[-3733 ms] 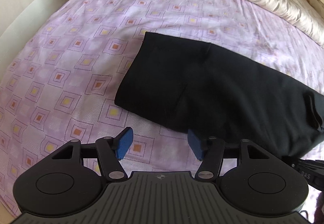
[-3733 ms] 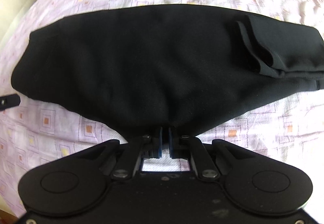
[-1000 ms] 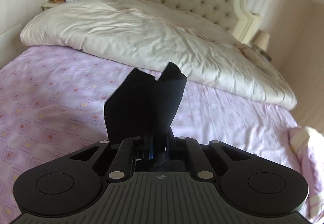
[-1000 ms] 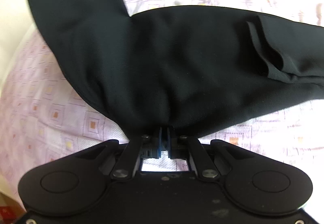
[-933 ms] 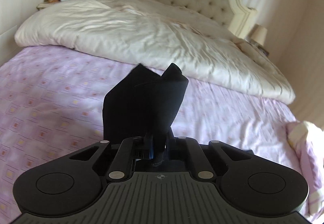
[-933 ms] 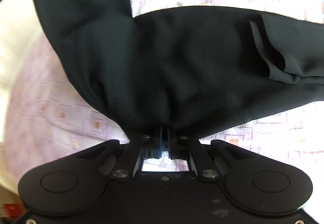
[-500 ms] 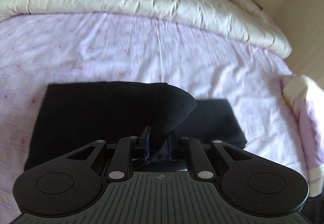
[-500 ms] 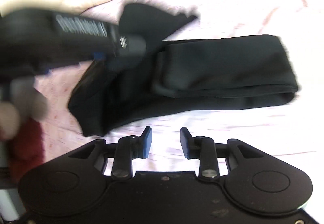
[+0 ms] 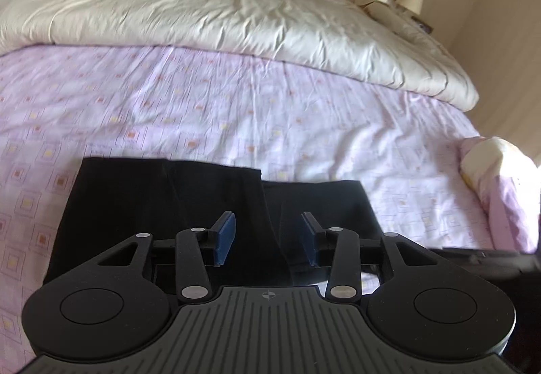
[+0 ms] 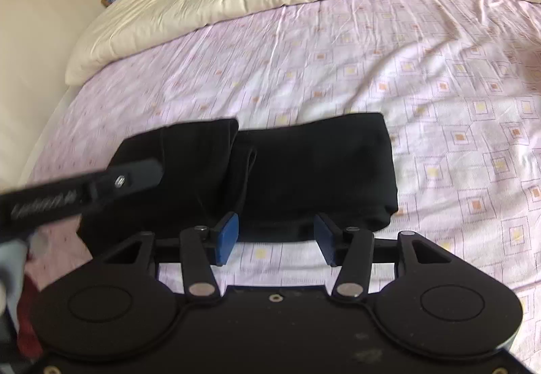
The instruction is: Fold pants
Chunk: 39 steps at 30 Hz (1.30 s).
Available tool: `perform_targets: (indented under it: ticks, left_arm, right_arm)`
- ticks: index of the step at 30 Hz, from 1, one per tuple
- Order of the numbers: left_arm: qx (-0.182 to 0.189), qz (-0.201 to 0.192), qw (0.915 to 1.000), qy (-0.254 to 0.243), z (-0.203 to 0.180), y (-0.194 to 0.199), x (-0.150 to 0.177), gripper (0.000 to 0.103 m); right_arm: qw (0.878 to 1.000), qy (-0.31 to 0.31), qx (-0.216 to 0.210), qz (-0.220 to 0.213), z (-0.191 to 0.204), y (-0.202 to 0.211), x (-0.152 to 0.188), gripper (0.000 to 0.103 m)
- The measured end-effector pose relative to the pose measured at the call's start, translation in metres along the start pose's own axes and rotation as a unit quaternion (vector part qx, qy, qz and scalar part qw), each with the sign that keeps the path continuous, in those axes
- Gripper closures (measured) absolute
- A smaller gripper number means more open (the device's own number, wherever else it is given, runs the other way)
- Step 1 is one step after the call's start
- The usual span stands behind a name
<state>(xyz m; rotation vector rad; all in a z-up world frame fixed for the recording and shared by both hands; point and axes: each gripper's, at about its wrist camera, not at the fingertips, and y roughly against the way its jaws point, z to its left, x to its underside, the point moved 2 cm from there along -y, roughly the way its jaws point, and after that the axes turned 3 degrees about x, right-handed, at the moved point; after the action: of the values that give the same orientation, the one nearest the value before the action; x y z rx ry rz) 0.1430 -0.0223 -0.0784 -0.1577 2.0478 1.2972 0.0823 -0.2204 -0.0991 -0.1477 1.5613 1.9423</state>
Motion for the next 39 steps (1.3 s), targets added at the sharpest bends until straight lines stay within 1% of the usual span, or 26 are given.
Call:
perform_targets:
  ticks: [2,4,7,10,12,16,19,22,26,27,28,29,30,31,33,34,36,39]
  left_arm:
    - [0.0,0.006,1.0,-0.008,0.002,0.004,0.005,0.061]
    - [-0.003,0.018,0.9998,-0.009,0.01,0.006,0.013,0.06]
    - [-0.023,0.04,0.9989,-0.011,0.03,0.01,0.033,0.06]
    - [-0.052,0.067,0.9963,-0.014,0.052,0.016,0.053,0.06]
    - [-0.068,0.079,0.9945,0.005,0.069,0.022,0.066,0.06]
    - [-0.099,0.088,0.9899,0.051,0.099,0.03,0.082,0.06]
    - [-0.115,0.09,0.986,0.081,0.115,0.029,0.087,0.06]
    - [-0.126,0.087,0.9822,0.108,0.128,0.026,0.088,0.06]
    - [-0.138,0.077,0.9788,0.131,0.139,0.022,0.083,0.06]
    - [-0.138,0.077,0.9786,0.132,0.14,0.019,0.082,0.06]
    - [-0.139,0.079,0.9784,0.131,0.142,0.016,0.081,0.06]
    - [-0.141,0.083,0.9781,0.129,0.143,0.012,0.08,0.06]
    - [-0.141,0.086,0.978,0.127,0.144,0.009,0.08,0.06]
    - [-0.142,0.09,0.9777,0.126,0.145,0.005,0.079,0.059]
    - [-0.144,0.096,0.9771,0.124,0.146,0.0,0.078,0.057]
    - [-0.144,0.099,0.977,0.123,0.146,-0.001,0.079,0.055]
    - [-0.146,0.102,0.977,0.117,0.145,-0.003,0.079,0.054]
    - [-0.151,0.103,0.9781,0.1,0.139,-0.004,0.079,0.054]
  right_arm:
    - [1.0,-0.01,-0.01,0.0,0.0,-0.008,-0.018,0.041]
    - [1.0,-0.018,-0.025,0.005,0.004,-0.02,-0.029,0.035]
    - [0.999,-0.023,-0.041,0.015,0.017,-0.037,-0.035,0.024]
    - [0.998,-0.021,-0.05,0.026,0.031,-0.055,-0.036,0.022]
    - [0.998,-0.016,-0.047,0.039,0.038,-0.067,-0.036,0.021]
    - [0.998,-0.003,-0.031,0.061,0.046,-0.091,-0.033,0.02]
    - [0.997,-0.002,-0.018,0.08,0.047,-0.103,-0.029,0.02]
    - [0.996,0.003,-0.015,0.09,0.048,-0.11,-0.025,0.019]
    - [0.995,0.0,-0.025,0.101,0.05,-0.114,-0.023,0.017]
    - [0.994,-0.001,-0.029,0.103,0.05,-0.115,-0.023,0.022]
    - [0.994,-0.001,-0.033,0.105,0.051,-0.116,-0.024,0.041]
    - [0.994,0.001,-0.029,0.106,0.053,-0.116,-0.024,0.049]
    - [0.994,0.0,-0.026,0.105,0.053,-0.115,-0.024,0.065]
    - [0.994,-0.007,-0.035,0.106,0.052,-0.114,-0.026,0.077]
    - [0.994,-0.016,-0.05,0.099,0.053,-0.105,-0.033,0.087]
    - [0.994,-0.011,-0.056,0.093,0.055,-0.098,-0.036,0.089]
    - [0.995,0.015,-0.069,0.069,0.064,-0.077,-0.044,0.091]
    - [0.995,0.054,-0.074,0.028,0.07,-0.043,-0.056,0.092]
